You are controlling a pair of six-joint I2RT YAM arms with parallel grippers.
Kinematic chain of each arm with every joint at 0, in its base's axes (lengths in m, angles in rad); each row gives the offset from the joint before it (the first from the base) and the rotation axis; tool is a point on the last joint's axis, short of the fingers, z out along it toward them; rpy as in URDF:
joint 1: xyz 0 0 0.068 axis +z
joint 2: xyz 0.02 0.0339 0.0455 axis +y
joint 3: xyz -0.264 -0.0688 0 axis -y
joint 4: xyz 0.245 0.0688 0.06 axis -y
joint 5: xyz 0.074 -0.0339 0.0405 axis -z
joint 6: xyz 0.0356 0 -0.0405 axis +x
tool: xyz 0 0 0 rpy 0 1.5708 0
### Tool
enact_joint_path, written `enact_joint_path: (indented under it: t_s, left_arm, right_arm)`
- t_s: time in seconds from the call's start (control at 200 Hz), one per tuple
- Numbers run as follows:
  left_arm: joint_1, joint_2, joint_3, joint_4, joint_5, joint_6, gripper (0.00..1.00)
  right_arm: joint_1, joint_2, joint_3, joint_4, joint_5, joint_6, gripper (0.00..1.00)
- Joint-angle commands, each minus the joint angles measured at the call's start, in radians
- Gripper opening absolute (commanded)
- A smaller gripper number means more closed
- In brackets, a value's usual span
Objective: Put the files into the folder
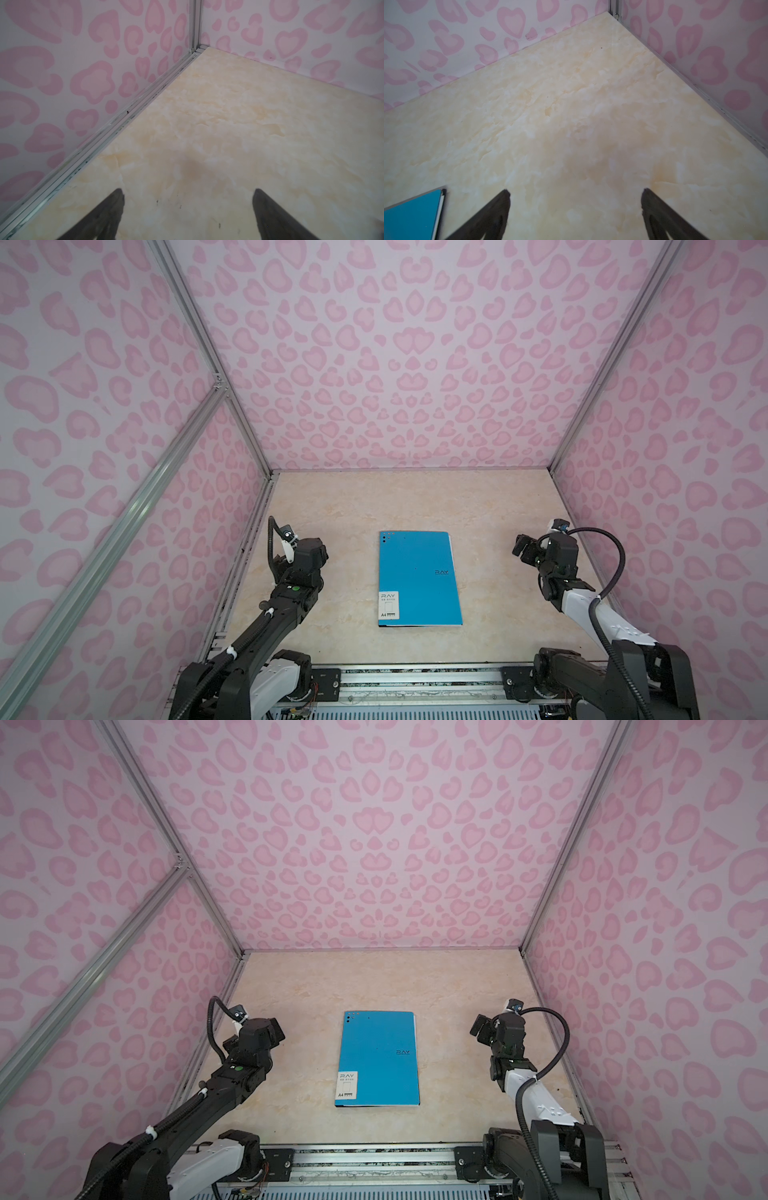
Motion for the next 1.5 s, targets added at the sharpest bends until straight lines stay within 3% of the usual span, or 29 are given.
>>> enact_joint_path:
  t_s: [0.0, 0.055, 0.1, 0.165, 0.215, 0.28, 0.435, 0.53, 0.61, 0.66, 0.71, 0.765, 0.805, 0.845, 0.89, 0.93, 0.97, 1.11, 1.5]
  left_arm:
    - [0.031, 0.078, -0.081, 0.374, -0.01, 0.129, 0.98]
    - [0.08, 0.139, -0.115, 0.512, 0.101, 0.106, 0.98]
    - [0.091, 0.148, -0.11, 0.512, 0.14, 0.111, 0.98]
    - [0.105, 0.148, -0.12, 0.544, 0.2, 0.129, 0.98]
    - [0.115, 0.142, -0.125, 0.55, 0.219, 0.124, 0.98]
    - [0.136, 0.136, -0.134, 0.559, 0.262, 0.122, 0.98]
    - [0.111, 0.172, -0.135, 0.648, 0.253, 0.259, 0.98]
    - [0.113, 0.19, -0.16, 0.749, 0.196, 0.278, 0.97]
    - [0.161, 0.271, -0.215, 0.933, 0.208, 0.235, 0.96]
    - [0.181, 0.248, -0.192, 0.843, 0.255, 0.222, 0.96]
    - [0.188, 0.269, -0.21, 0.914, 0.282, 0.233, 0.97]
    - [0.198, 0.266, -0.196, 0.871, 0.342, 0.239, 0.97]
    - [0.214, 0.305, -0.185, 0.88, 0.422, 0.249, 0.97]
    - [0.218, 0.391, -0.156, 0.942, 0.427, 0.262, 0.96]
    - [0.211, 0.36, -0.106, 0.784, 0.479, 0.288, 0.96]
    - [0.211, 0.39, -0.115, 0.86, 0.476, 0.29, 0.96]
    - [0.207, 0.372, -0.103, 0.797, 0.471, 0.292, 0.97]
    - [0.185, 0.373, -0.12, 0.842, 0.425, 0.304, 0.97]
    - [0.207, 0.387, -0.083, 0.782, 0.475, 0.292, 0.97]
  right_arm:
    - [-0.002, 0.072, -0.077, 0.39, 0.028, -0.094, 0.98]
    - [-0.001, 0.131, -0.1, 0.484, 0.035, -0.109, 0.98]
    - [-0.007, 0.179, -0.111, 0.572, 0.04, -0.097, 0.99]
    - [-0.02, 0.203, -0.102, 0.607, -0.04, -0.137, 1.0]
    - [-0.015, 0.223, -0.101, 0.641, -0.083, -0.195, 1.0]
    - [-0.008, 0.279, -0.104, 0.692, -0.03, -0.184, 1.0]
    - [0.004, 0.416, -0.149, 0.945, -0.102, -0.211, 1.0]
    - [0.003, 0.378, -0.137, 0.857, -0.109, -0.222, 1.0]
    - [0.005, 0.412, -0.136, 0.91, -0.123, -0.223, 1.0]
    - [0.006, 0.394, -0.129, 0.865, -0.118, -0.229, 1.0]
    - [0.016, 0.401, -0.115, 0.85, -0.103, -0.235, 1.0]
    - [0.031, 0.393, -0.1, 0.808, -0.087, -0.25, 1.0]
    - [0.045, 0.396, -0.085, 0.782, -0.065, -0.26, 1.0]
    - [0.061, 0.394, -0.068, 0.749, -0.043, -0.274, 1.0]
    - [0.078, 0.391, -0.05, 0.705, -0.023, -0.289, 1.0]
    - [0.082, 0.392, -0.057, 0.723, -0.012, -0.292, 1.0]
    - [0.083, 0.394, -0.053, 0.722, -0.008, -0.29, 1.0]
    - [0.084, 0.391, -0.055, 0.717, -0.008, -0.292, 1.0]
    - [0.084, 0.391, -0.056, 0.722, -0.007, -0.29, 1.0]
